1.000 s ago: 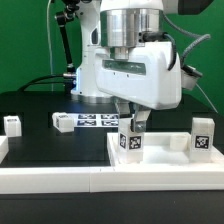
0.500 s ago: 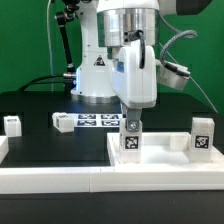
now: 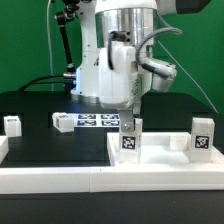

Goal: Assemble square table

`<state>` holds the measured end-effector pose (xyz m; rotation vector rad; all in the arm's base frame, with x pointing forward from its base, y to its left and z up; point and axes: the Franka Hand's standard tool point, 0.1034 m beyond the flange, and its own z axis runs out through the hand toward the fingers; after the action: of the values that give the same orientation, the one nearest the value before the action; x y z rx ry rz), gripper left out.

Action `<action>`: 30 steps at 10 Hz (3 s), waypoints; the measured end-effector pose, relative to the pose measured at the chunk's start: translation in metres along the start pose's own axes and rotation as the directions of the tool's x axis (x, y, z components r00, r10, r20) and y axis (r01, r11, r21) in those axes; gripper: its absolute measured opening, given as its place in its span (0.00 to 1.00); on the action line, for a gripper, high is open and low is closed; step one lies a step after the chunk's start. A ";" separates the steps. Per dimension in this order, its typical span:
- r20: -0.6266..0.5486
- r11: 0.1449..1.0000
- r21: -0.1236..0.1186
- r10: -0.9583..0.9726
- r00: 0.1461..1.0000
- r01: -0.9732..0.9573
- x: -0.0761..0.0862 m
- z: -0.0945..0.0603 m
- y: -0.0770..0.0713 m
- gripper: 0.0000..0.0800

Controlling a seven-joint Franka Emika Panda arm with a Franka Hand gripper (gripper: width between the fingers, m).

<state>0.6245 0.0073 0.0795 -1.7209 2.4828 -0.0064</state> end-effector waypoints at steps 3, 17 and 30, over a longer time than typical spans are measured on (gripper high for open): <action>0.010 0.990 -0.070 -0.120 0.993 0.121 -0.001 -0.001 0.003 0.77; 0.118 0.348 -0.130 -0.924 0.363 0.928 -0.001 -0.002 0.005 0.81; 0.068 -0.150 -0.067 -0.987 -0.146 0.986 0.000 -0.001 -0.009 0.35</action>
Offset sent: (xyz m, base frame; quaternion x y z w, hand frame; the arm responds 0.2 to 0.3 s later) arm 0.0072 0.0005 0.0036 -0.0812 0.0060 -0.1159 0.9899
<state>0.6327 0.0039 0.0808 -3.1080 0.3273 -0.0309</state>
